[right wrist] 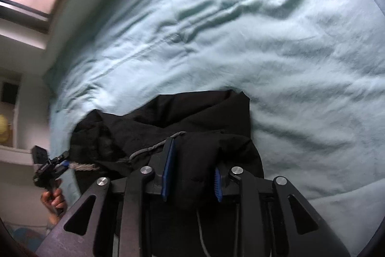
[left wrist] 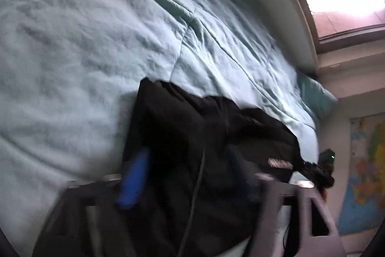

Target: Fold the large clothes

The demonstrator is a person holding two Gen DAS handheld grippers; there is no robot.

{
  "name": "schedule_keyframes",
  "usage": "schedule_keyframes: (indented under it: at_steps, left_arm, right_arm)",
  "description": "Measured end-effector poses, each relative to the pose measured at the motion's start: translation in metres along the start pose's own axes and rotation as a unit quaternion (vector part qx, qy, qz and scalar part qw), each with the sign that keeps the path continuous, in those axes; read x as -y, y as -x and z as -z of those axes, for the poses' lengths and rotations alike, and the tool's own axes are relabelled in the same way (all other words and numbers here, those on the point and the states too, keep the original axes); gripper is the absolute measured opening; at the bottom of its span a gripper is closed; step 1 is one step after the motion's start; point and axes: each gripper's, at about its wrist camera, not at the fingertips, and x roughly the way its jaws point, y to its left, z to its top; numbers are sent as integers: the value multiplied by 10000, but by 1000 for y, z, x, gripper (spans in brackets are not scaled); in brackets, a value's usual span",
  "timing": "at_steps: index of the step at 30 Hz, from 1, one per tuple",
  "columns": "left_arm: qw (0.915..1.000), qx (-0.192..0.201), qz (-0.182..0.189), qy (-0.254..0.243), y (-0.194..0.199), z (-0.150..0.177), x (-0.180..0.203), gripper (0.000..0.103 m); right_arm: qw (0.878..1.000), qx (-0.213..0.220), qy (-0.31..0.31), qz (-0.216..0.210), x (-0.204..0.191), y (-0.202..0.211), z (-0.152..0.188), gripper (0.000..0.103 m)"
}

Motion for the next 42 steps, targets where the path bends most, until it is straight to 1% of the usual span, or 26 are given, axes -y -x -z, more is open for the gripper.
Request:
schedule_keyframes:
  at_steps: [2,4,5,6,7,8,11,13,15,21,22,23,24,25,26,27,28,29,30,31,32,34,36,37,40,42]
  left_arm:
    - [9999,43,-44,-104,19,7,2,75]
    - [9994,154,-170,-254,38,14,5,75]
    - [9990,215,-234,-309,43,16,7,75]
    - [9976,320,-428,-438,49,17,10,75]
    - [9944,433,-743,-618,51,16,15,75]
    - [9906,510,-1007,-769,50,13,18,75]
    - [9869,512,-1163,-997,35,2,21,75]
    - [9837,378,-1332,-1151,16,-10,19,75]
    - [9838,253,-1300,-1211,5,-20,12,75]
    - [9923,-133,-696,-1020,-22,-43,-8,75]
    - [9927,-175,-657,-1000,-27,-45,-10,75]
    - [9931,-194,-612,-977,-31,-47,-13,75]
    - [9935,-202,-570,-964,-34,-48,-14,75]
    - [9939,-229,-507,-956,-37,-50,-14,75]
    - [9944,-243,-390,-954,-40,-52,-14,75]
    - [9946,-229,-314,-958,-42,-52,-13,75]
    - [9946,-194,-254,-983,-44,-53,-12,75]
    - [9944,-118,-263,-1018,-44,-53,-9,74]
    - [9934,32,-251,-1121,-44,-52,-4,55]
    - [9927,52,-304,-1169,-45,-51,-1,27]
    - [9929,33,-355,-1135,-44,-49,1,20]
    - [9905,321,-484,-1244,-36,-42,10,14]
    - [9869,633,-611,-1352,-19,-33,20,13]
    - [9857,816,-611,-1346,-7,-30,25,13]
    - [9817,1267,-335,-1383,28,-34,43,13]
    - [9739,1545,-483,-1592,40,-42,65,13]
  right_arm:
    - [9999,110,58,-77,-4,20,4,39]
    - [9993,320,179,-61,-13,37,10,60]
    - [9980,542,324,-10,-19,52,14,65]
    - [9967,682,441,63,-23,59,17,74]
    - [9938,877,643,212,-28,67,21,82]
    - [9908,1000,825,397,-31,70,24,84]
    - [9870,932,1016,822,-29,51,20,86]
    - [9827,839,1188,1150,-24,30,14,86]
    - [9779,707,1378,1407,-17,8,4,86]
    - [9791,380,1524,1294,5,-45,-31,84]
    - [9793,318,1556,1252,7,-53,-35,84]
    - [9800,271,1571,1193,8,-58,-38,82]
    - [9808,197,1580,1128,10,-64,-41,75]
    - [9816,121,1583,1060,10,-68,-41,64]
    - [9824,70,1589,978,10,-72,-41,57]
    - [9818,99,1624,978,7,-72,-39,43]
    - [9797,156,1711,1035,2,-71,-35,32]
    - [9757,225,1842,1169,-4,-69,-30,29]
    - [9695,349,1983,1397,-12,-67,-24,28]
    - [9636,494,2103,1577,-20,-62,-18,25]
    - [9602,594,2144,1688,-26,-58,-14,24]
    - [9484,885,2246,2054,-39,-43,-4,21]
    - [9359,1152,2333,2373,-51,-27,3,18]
    - [9288,1283,2378,2536,-57,-19,5,17]
    - [9078,1599,2572,2901,-78,-4,4,17]
    - [8949,1823,2647,3097,-93,0,-6,17]
